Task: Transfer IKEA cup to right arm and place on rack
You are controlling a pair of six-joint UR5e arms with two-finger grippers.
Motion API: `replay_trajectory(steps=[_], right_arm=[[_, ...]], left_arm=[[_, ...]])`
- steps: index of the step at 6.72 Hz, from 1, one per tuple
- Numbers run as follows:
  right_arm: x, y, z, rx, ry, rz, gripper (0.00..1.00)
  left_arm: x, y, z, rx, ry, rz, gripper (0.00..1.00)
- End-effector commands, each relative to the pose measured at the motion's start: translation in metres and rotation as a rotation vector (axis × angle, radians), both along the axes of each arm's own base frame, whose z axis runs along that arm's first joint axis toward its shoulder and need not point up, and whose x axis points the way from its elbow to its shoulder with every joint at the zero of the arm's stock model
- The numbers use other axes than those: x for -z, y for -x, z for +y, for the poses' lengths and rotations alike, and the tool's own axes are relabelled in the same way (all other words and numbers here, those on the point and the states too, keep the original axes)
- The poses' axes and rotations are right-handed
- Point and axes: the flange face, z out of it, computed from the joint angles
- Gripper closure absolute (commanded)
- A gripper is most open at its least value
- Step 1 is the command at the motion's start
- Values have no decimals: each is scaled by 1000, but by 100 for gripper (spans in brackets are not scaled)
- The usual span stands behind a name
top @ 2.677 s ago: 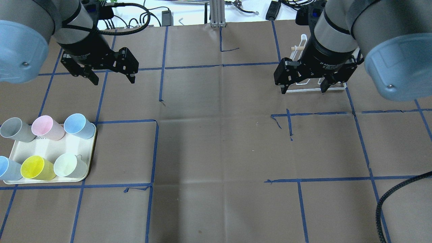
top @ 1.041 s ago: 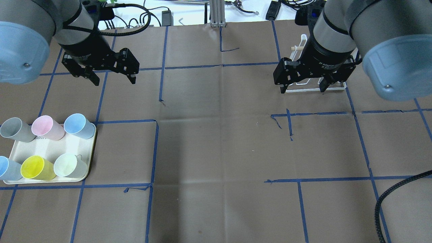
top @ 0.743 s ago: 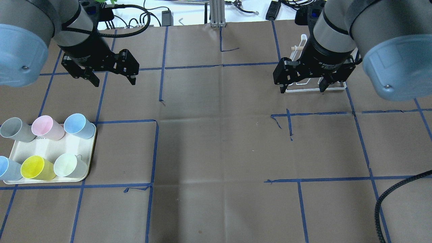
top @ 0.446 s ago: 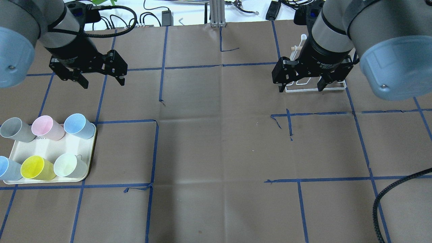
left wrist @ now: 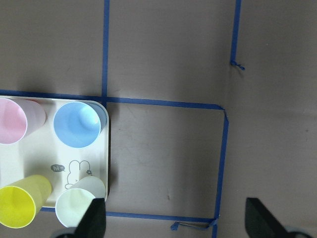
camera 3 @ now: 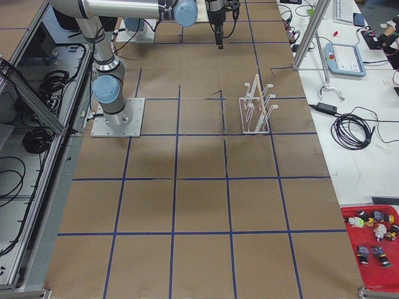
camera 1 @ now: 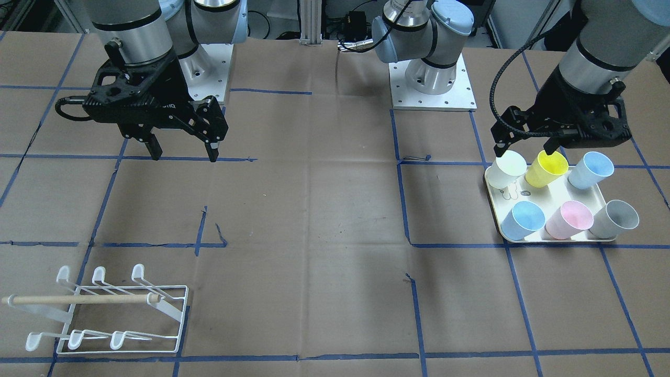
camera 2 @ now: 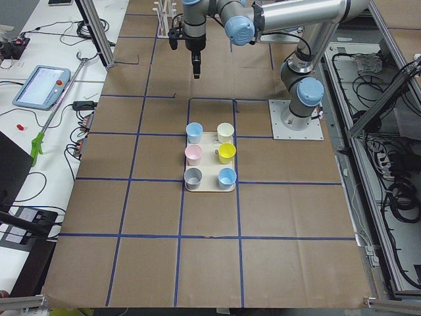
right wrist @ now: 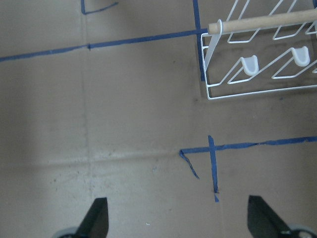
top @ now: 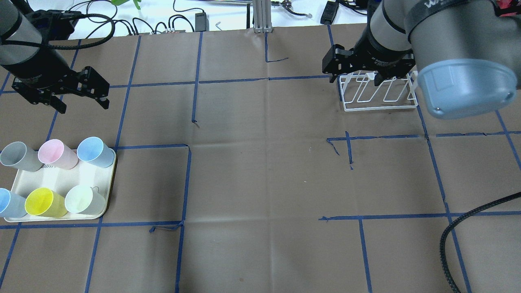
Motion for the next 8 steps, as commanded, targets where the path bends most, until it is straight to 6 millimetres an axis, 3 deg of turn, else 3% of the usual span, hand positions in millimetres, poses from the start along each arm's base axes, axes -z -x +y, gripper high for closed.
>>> replay_trajectory(steps=[1,3,4,5,8], right_arm=[[1,-1,-6,123,116,-56,0],[8,-1,-5,186,157,-90,0],[28,-6,14,317,125,-220,0],[37,-4,18,381,99,-242,0],[52,-17,28,362,18,-376,0]], left_arm=[[17,-46,12,9,-23,12,1],[33,-64,6,23,-50,24,1],[57,-71,-3,21,-57,28,1],[87,-75,-12,21,-58,30,1],[155,-76,-15,26,-73,36,1]])
